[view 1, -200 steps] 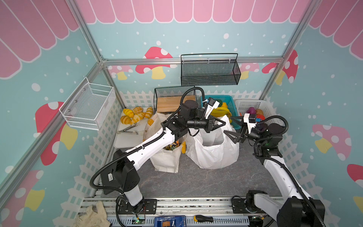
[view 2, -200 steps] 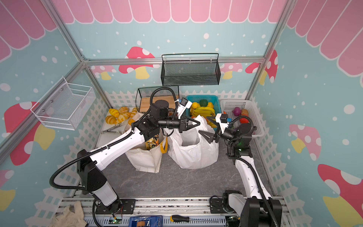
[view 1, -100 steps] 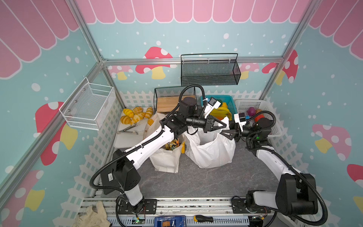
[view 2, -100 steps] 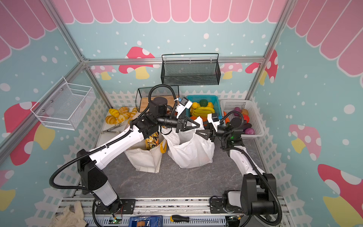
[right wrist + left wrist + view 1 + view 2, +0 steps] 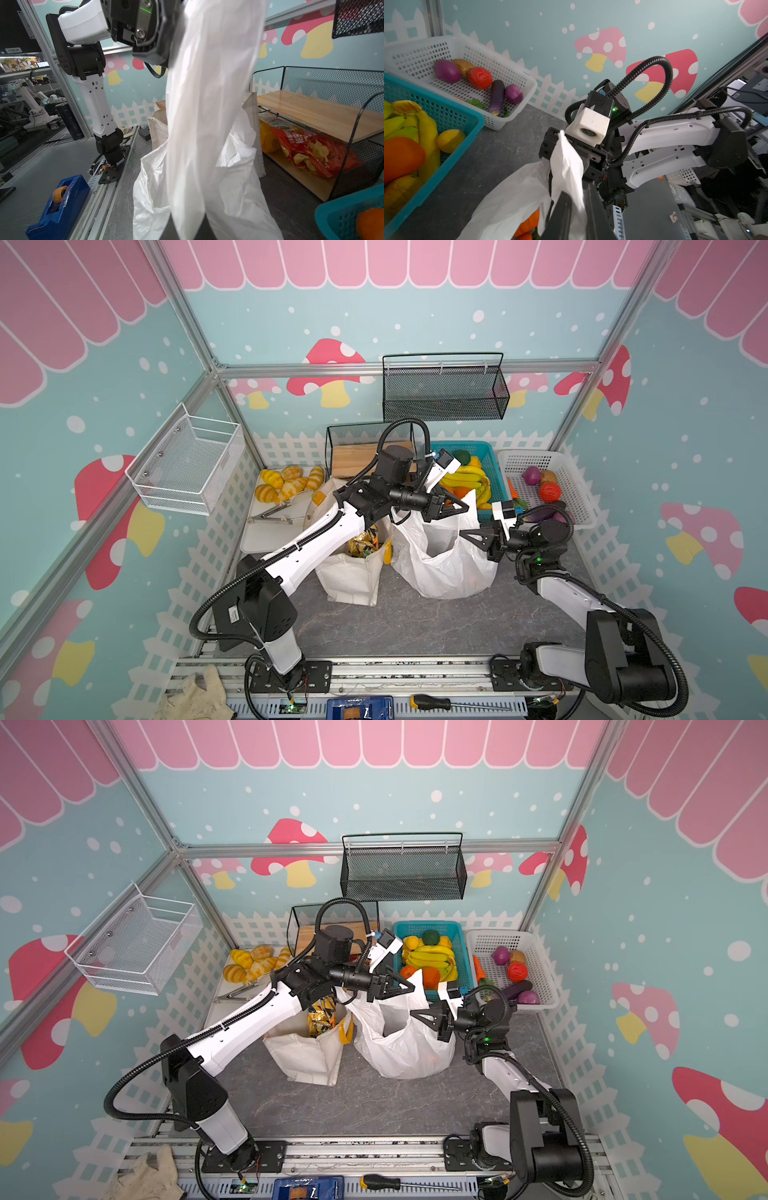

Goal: Place the mixed food into the grocery bags and tie them

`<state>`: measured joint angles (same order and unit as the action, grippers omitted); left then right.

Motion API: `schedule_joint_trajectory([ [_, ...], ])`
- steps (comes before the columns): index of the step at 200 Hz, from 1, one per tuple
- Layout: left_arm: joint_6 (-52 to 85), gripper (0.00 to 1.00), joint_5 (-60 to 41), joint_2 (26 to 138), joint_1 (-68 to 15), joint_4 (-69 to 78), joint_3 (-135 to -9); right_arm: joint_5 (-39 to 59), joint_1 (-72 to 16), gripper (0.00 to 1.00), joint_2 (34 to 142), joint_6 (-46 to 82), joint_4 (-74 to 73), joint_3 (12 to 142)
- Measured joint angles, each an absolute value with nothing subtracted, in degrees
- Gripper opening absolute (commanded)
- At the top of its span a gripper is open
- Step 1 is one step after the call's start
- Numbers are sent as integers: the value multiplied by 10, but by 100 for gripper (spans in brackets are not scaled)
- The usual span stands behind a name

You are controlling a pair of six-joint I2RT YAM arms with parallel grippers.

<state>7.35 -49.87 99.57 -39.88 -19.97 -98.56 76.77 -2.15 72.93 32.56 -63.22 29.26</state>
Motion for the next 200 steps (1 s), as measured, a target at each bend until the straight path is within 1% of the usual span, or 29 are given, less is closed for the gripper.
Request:
schedule_joint_trajectory([
  [23,34,42,-488,996,-399,-209,-999,766,-22,0,729,347,-637,285],
  [34,8,49,-485,996,-400,-213,-1007,766,-22,0,728,353,-639,285],
  [66,-53,60,-474,995,-403,-231,-1008,753,-21,0,711,368,-639,285],
  [91,-118,73,-450,982,-403,-265,-991,729,-15,0,684,387,-639,283],
  [110,-193,82,-423,959,-404,-287,-963,714,-9,0,658,403,-639,277],
  [143,-302,88,-381,931,-418,-309,-929,702,-8,0,612,421,-639,260],
  [178,-367,93,-344,936,-430,-312,-931,701,-7,0,594,425,-640,258],
  [200,-402,95,-336,957,-433,-326,-955,701,-4,0,589,425,-639,254],
])
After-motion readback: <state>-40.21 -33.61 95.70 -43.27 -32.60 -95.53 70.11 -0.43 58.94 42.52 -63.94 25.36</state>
